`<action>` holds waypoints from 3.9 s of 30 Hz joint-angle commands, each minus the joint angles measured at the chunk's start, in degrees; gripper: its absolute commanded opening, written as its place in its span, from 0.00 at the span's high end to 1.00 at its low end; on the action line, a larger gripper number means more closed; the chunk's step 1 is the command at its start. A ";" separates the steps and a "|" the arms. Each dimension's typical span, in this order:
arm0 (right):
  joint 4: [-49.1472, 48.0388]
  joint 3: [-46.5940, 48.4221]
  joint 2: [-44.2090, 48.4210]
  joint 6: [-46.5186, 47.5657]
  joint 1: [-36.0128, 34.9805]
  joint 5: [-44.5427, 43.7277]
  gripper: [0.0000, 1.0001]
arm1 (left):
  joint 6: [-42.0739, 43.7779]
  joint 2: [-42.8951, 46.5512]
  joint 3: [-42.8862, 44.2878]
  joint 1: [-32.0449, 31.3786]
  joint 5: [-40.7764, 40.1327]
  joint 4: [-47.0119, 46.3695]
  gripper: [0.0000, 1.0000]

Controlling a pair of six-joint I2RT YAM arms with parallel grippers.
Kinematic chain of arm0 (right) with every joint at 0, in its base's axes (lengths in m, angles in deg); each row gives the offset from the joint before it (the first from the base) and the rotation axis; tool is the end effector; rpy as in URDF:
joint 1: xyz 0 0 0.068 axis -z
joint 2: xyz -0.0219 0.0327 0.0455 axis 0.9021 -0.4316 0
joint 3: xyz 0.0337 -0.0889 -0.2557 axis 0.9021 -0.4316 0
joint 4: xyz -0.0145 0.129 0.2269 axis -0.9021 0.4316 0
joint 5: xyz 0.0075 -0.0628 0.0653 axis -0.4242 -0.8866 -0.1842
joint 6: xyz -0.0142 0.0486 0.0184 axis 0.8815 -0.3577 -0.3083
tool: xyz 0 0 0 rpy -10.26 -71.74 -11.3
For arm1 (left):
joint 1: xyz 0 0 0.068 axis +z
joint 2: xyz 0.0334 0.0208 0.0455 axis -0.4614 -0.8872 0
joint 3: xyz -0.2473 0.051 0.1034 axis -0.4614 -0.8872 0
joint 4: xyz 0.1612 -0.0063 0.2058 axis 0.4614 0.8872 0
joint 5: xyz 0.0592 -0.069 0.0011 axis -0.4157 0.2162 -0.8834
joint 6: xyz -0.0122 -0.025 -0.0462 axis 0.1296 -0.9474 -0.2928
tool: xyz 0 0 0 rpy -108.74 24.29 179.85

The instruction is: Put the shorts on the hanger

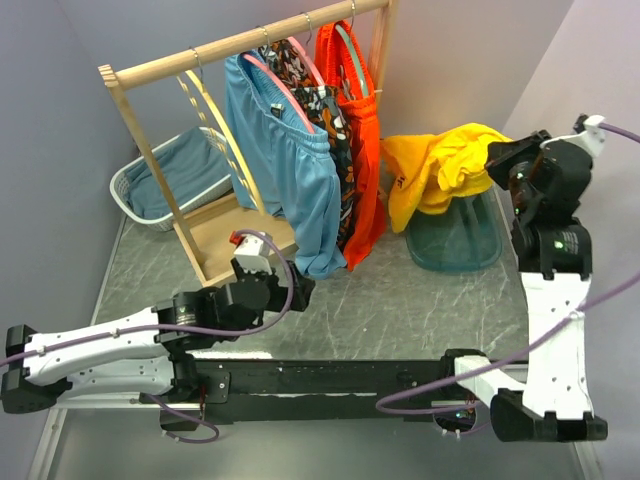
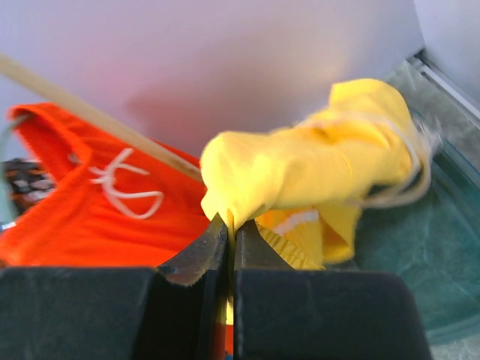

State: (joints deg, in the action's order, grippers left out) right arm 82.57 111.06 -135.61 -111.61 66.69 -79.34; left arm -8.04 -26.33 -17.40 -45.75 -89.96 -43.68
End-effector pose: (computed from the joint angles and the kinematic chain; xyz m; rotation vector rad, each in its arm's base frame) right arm 0.1908 -0.0122 0.4904 0.6510 1.5641 0.3321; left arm 0.0748 -0.1715 0.3140 -0.0112 2.0163 -0.7150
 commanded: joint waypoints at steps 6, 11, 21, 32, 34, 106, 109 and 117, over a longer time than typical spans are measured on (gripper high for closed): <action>4.77 16.20 5.43 0.02 -0.68 5.76 1.00 | 8.22 -6.95 9.86 -0.25 3.74 -7.67 0.03; 7.06 24.64 5.07 -1.65 -0.68 10.24 1.00 | 11.91 -8.44 12.93 -0.24 8.48 -10.05 0.14; 1.71 15.62 12.36 -9.03 -0.59 18.07 1.00 | 4.92 -13.71 13.91 -4.02 11.31 -18.65 0.27; 2.31 11.47 14.39 -8.51 -0.68 18.52 1.00 | -5.83 -27.50 18.20 -11.31 4.11 -31.15 0.34; 2.22 11.30 14.48 -8.51 -0.68 18.78 1.00 | -7.67 -29.18 20.40 -12.11 1.55 -28.53 0.34; 4.07 5.43 12.37 -4.64 -0.68 13.77 1.00 | -10.23 -24.38 19.27 -10.18 -5.31 -11.74 0.99; 3.19 0.34 13.60 -3.85 -0.68 11.75 1.00 | -9.88 -15.76 17.69 -10.18 -5.93 -4.28 0.99; -0.67 -16.02 21.06 -3.24 -0.68 13.67 0.84 | -7.16 -5.55 26.80 -10.18 -9.00 13.75 0.99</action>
State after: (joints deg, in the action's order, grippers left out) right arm 87.55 100.31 -118.63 -116.25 66.17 -66.14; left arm -17.83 -32.54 2.95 -56.05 -95.44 -41.40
